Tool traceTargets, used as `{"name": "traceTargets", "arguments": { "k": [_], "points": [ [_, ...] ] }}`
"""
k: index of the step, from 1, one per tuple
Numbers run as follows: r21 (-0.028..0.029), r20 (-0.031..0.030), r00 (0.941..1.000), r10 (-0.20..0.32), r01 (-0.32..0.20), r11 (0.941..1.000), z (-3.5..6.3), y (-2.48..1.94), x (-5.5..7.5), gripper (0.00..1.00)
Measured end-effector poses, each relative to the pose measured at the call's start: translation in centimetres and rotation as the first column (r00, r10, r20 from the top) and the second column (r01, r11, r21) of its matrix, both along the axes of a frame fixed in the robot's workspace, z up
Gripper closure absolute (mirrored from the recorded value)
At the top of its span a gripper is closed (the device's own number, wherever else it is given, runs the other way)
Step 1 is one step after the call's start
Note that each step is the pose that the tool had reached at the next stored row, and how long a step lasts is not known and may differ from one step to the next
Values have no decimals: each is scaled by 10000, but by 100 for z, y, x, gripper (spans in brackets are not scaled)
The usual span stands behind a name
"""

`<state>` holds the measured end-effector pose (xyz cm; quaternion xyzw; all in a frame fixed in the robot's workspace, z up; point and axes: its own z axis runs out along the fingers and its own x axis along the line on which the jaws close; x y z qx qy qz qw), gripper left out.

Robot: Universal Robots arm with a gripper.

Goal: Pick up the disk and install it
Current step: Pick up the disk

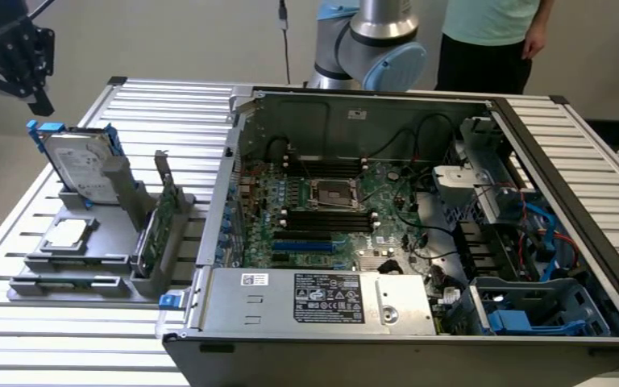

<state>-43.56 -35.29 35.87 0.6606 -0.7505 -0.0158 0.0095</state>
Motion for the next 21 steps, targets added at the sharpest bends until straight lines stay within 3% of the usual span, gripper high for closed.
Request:
{"name": "traceTargets", "arguments": {
  "k": [7,13,16,21],
  "points": [
    [0,2,9981,621,-621,9981,-13,43,-10,89],
    [0,2,9954,955,-955,9954,-16,132,-31,89],
    [-1,4,9949,1005,-1005,9949,-16,142,-75,88],
    [0,5,9946,1037,-1037,9946,-21,119,-81,64]
  ]
}}
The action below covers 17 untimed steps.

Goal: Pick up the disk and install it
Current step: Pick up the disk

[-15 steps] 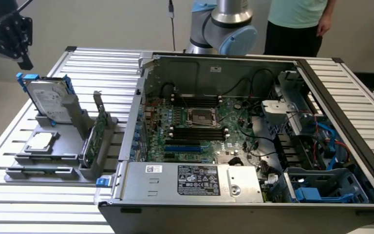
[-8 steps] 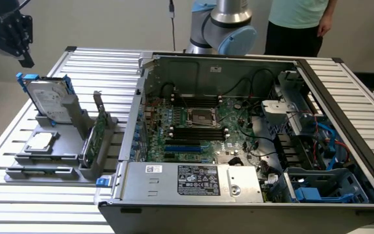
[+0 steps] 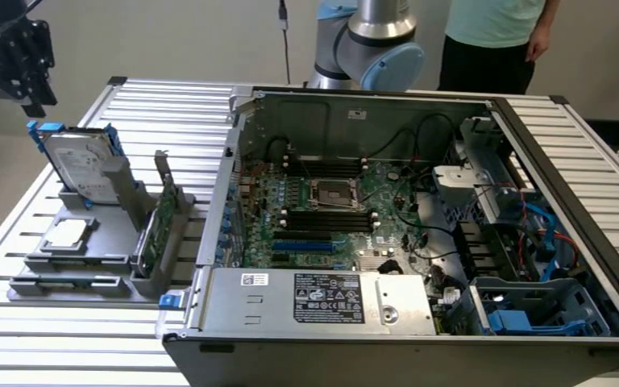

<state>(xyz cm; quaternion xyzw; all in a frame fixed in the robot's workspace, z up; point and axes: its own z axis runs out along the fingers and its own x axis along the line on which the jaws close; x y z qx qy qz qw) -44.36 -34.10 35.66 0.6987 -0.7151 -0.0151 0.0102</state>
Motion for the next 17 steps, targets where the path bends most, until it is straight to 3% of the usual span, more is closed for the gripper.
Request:
{"name": "traceTargets", "arguments": {
  "k": [3,4,9,14,17],
  "points": [
    [1,1,10000,69,-69,10000,-16,-44,0,58],
    [1,2,10000,96,-96,10000,-31,-55,1,52],
    [0,13,9999,159,-159,9999,-120,-64,0,52],
    [-1,68,9997,216,-216,9998,-212,-45,0,52],
    [1,99,9997,242,-242,9997,-267,2,0,52]
  ]
}}
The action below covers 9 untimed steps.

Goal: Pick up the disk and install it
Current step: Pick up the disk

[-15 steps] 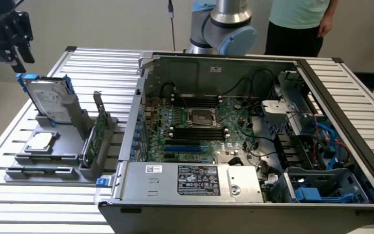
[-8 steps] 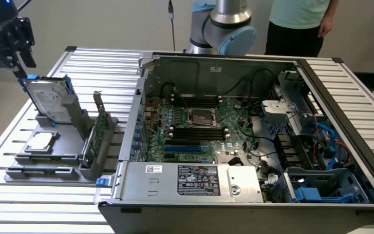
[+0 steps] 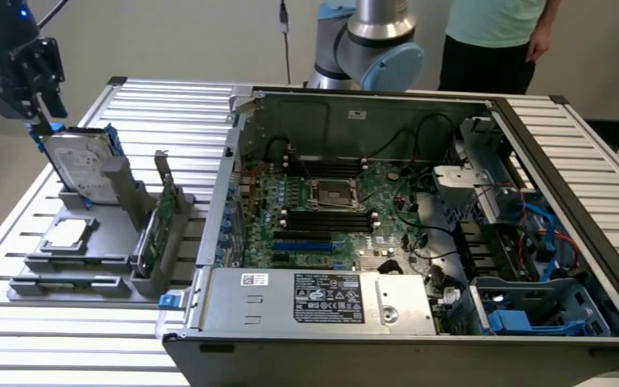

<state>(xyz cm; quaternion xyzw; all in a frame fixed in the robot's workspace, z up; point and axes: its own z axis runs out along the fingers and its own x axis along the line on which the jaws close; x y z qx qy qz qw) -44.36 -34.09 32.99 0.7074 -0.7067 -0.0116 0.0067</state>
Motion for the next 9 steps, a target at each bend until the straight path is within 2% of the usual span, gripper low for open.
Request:
{"name": "traceTargets", "arguments": {
  "k": [3,9],
  "points": [
    [1,45,10000,11,-11,10000,-53,14,-31,52],
    [0,90,10000,27,-27,10000,-162,13,-65,52]
  ]
}}
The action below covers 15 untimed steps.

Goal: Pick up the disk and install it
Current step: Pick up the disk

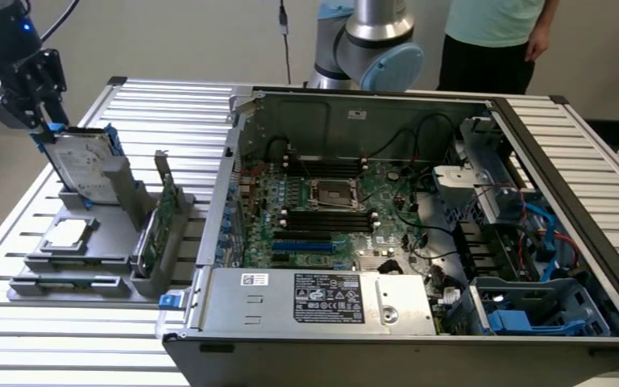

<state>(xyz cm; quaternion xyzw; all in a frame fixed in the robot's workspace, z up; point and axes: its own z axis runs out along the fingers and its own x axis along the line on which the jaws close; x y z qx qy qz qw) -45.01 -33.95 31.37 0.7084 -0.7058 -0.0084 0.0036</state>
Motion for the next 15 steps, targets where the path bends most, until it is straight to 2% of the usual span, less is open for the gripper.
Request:
{"name": "traceTargets", "arguments": {
  "k": [4,9,12,15],
  "points": [
    [1,34,10000,4,-4,10000,-74,0,-2,52],
    [-18,39,10000,9,-9,10000,-162,0,-7,52],
    [-80,39,10000,9,-8,10000,-205,1,-9,52],
    [-196,38,10000,10,-9,9998,-236,0,-9,52]
  ]
}}
